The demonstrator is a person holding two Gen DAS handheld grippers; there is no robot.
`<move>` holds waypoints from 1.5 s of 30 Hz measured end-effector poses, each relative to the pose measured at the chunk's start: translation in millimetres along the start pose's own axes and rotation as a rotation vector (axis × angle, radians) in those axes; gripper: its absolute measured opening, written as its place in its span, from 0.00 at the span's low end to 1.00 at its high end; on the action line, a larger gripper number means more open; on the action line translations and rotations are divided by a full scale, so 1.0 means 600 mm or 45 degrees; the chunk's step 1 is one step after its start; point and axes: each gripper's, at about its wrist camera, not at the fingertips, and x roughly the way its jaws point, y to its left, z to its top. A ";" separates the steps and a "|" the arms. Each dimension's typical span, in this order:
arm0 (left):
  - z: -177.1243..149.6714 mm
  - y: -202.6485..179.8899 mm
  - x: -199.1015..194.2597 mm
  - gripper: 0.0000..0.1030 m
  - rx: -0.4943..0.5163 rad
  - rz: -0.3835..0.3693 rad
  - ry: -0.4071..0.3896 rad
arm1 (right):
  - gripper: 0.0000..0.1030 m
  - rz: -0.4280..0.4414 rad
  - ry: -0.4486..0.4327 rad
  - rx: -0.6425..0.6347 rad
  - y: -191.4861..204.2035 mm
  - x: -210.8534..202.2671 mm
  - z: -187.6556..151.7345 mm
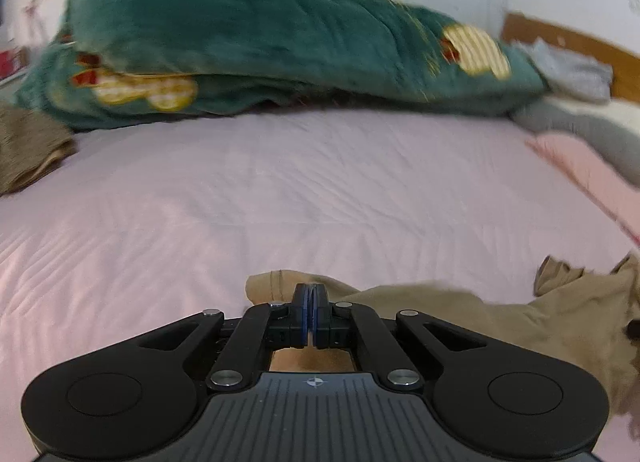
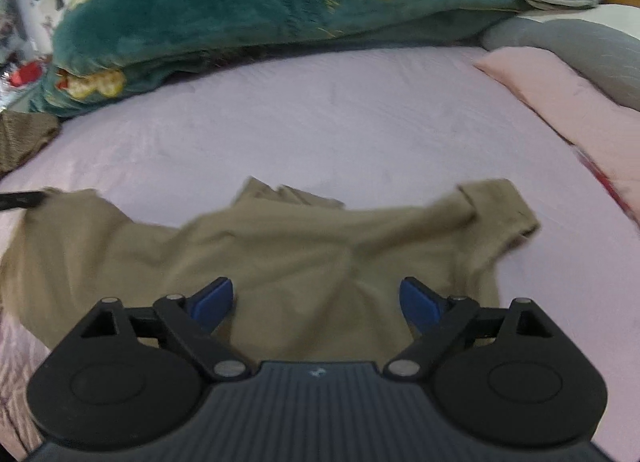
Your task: Fold clothes
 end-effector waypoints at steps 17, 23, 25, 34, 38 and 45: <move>-0.024 0.031 -0.019 0.51 0.047 0.030 0.119 | 0.89 -0.064 -0.048 -0.069 0.000 -0.070 0.012; -0.025 0.021 0.008 0.72 0.050 0.074 0.147 | 0.90 -0.072 -0.027 -0.052 -0.058 -0.012 0.064; -0.024 0.014 0.019 0.72 0.062 0.087 0.153 | 0.90 -0.085 -0.019 -0.062 -0.075 0.011 0.073; -0.007 -0.011 0.029 0.10 0.102 0.064 0.098 | 0.80 0.015 0.032 0.009 -0.135 0.081 0.069; -0.002 -0.015 0.010 0.00 0.096 0.029 0.049 | 0.14 0.045 -0.126 -0.060 -0.125 0.048 0.064; 0.003 -0.016 -0.039 0.00 0.089 0.024 -0.033 | 0.06 0.078 -0.189 -0.134 -0.102 -0.010 0.066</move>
